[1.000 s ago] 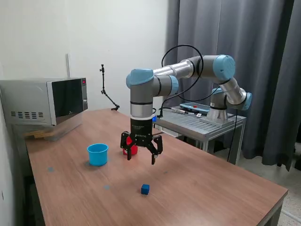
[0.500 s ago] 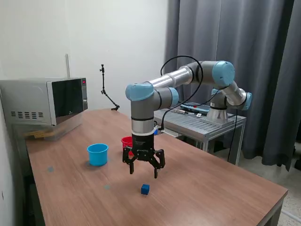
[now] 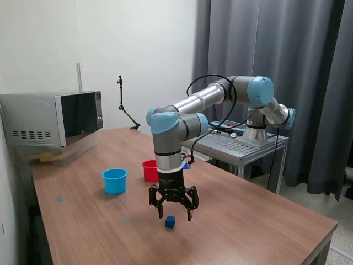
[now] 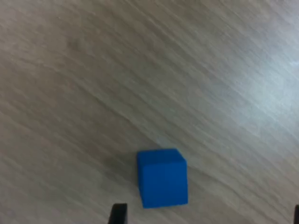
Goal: Place red objects in the red bin, and blue objects in the blue bin.
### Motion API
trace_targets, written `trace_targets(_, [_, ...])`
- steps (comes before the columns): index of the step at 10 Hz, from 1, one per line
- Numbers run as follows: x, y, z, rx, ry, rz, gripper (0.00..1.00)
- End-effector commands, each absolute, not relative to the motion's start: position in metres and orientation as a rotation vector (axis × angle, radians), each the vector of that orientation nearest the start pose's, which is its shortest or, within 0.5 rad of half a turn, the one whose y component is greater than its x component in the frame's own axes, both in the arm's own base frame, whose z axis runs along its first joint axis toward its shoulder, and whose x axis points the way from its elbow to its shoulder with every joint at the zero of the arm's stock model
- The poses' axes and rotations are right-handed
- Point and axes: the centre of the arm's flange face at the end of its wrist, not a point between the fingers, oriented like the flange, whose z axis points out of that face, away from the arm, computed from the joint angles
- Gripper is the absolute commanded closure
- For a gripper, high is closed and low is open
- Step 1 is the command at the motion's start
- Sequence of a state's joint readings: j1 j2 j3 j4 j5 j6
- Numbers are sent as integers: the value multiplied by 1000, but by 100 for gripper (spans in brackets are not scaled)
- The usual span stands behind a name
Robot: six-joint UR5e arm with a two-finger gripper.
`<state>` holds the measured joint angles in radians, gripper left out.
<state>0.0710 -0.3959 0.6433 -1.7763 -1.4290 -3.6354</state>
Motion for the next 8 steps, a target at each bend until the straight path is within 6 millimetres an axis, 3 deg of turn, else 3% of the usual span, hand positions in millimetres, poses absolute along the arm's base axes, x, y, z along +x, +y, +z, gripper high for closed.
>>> trace_targets(1, [-855, -205, 122, -2822, 1551, -183, 0])
trace_targets(8, [-852, -197, 112, -2794, 1544, -181, 0])
